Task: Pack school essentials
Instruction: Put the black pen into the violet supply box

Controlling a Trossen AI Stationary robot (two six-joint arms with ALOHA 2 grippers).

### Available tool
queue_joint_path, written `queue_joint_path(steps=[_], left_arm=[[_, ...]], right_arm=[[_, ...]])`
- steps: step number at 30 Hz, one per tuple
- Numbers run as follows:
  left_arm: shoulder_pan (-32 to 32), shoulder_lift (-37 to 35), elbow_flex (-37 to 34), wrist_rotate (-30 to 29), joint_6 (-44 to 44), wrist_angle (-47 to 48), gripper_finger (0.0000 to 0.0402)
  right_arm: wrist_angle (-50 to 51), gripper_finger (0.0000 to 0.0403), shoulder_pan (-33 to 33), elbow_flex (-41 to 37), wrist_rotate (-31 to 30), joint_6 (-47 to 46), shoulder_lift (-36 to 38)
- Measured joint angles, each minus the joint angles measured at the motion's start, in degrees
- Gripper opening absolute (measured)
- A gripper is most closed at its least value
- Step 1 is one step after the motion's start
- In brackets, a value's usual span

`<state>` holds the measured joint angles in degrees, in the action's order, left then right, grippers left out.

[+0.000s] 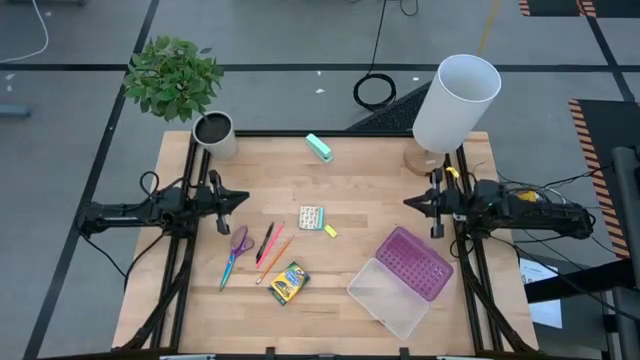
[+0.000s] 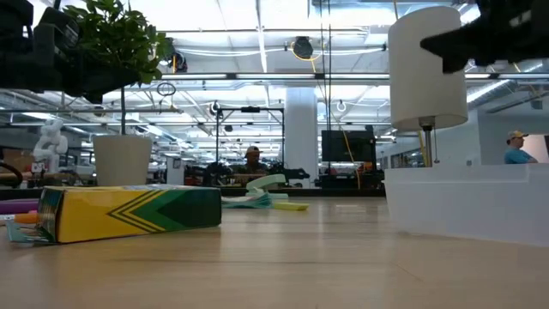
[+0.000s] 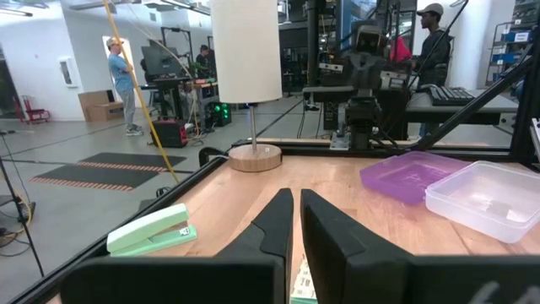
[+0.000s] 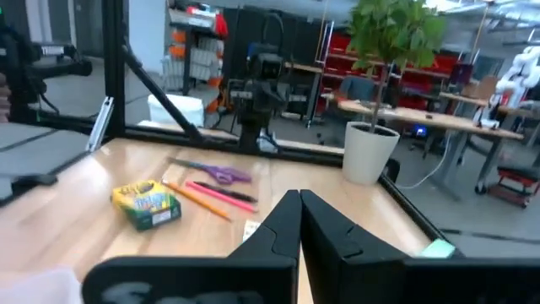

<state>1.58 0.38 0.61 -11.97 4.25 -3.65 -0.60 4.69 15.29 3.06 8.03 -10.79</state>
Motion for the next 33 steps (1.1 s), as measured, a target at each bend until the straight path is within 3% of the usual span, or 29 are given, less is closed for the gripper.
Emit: queue_joint_path(steps=[14,22,26,30,33], left_arm=[[0.00,0.00,0.00,-0.01,0.00,-0.01,0.0031],[0.00,0.00,-0.01,-0.33,-0.07,-0.01,0.0031],[0.00,0.01,-0.01,-0.43,-3.24,-1.25,0.0031],[0.00,-0.01,0.44,0.09,-6.09,-9.97,0.0031],[0.00,0.01,4.93,2.07,-6.56,-8.65,0.0031]], right_arm=[[10.51,0.0000,0.00,23.21,-0.08,-11.93,-17.26],[15.14,0.0000,0.00,34.10,-0.23,-13.13,-23.31],[15.85,0.0000,0.00,37.14,-0.25,-11.59,-25.12],[15.48,0.0000,0.00,37.68,-0.25,-10.46,-25.79],[16.18,0.0000,-0.01,37.68,-0.25,-10.18,-25.95]])
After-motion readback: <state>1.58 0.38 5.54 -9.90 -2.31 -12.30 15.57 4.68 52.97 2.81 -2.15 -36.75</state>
